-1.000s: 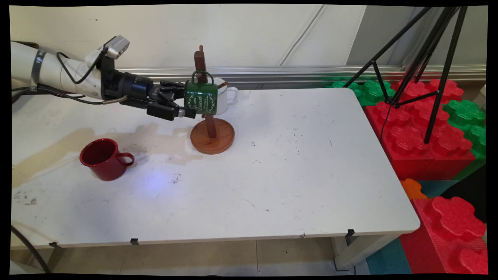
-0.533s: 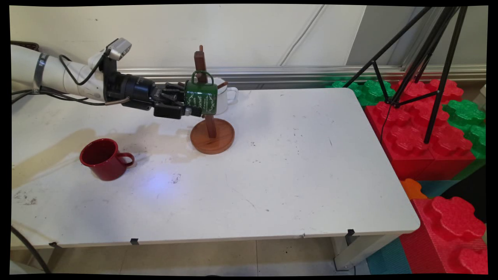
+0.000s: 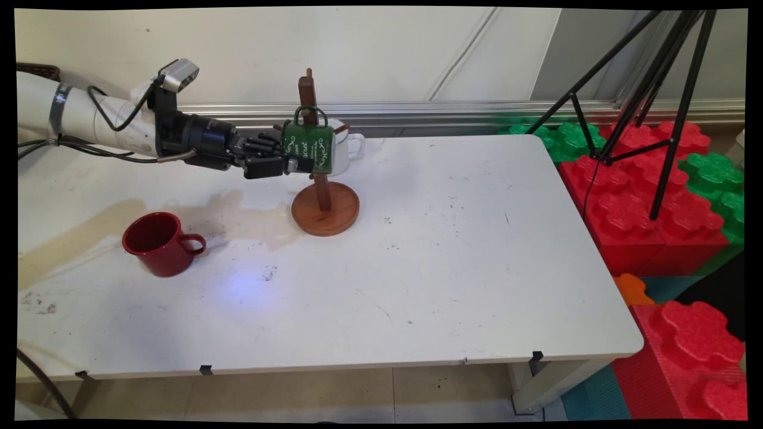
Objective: Place the picked object on the table
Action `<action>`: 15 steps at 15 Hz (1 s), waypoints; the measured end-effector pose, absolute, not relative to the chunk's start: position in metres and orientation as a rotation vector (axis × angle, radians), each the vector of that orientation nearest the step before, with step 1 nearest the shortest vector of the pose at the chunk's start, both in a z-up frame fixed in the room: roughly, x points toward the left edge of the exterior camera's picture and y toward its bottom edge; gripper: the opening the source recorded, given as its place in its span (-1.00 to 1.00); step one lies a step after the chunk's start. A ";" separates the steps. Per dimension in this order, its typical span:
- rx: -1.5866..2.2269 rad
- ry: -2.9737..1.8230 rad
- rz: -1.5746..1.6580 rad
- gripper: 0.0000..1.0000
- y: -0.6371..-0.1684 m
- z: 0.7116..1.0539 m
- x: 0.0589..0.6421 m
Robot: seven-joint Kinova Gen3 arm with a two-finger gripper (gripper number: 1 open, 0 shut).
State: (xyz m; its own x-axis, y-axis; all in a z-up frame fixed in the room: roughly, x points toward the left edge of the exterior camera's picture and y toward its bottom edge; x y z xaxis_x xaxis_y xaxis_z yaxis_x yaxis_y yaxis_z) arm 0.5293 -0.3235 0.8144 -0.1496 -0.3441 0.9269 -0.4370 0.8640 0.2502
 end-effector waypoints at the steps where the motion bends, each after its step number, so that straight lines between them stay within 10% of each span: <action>1: 0.598 -1.754 0.088 -1.00 -0.323 0.815 0.529; 15: 0.519 -1.727 0.073 -1.00 -0.305 0.835 0.527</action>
State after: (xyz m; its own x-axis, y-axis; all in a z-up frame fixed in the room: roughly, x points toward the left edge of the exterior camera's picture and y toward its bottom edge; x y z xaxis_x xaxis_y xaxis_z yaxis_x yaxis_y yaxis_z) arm 0.5270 -0.3055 0.8350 -0.1301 -0.2999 0.9450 -0.3781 0.8961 0.2323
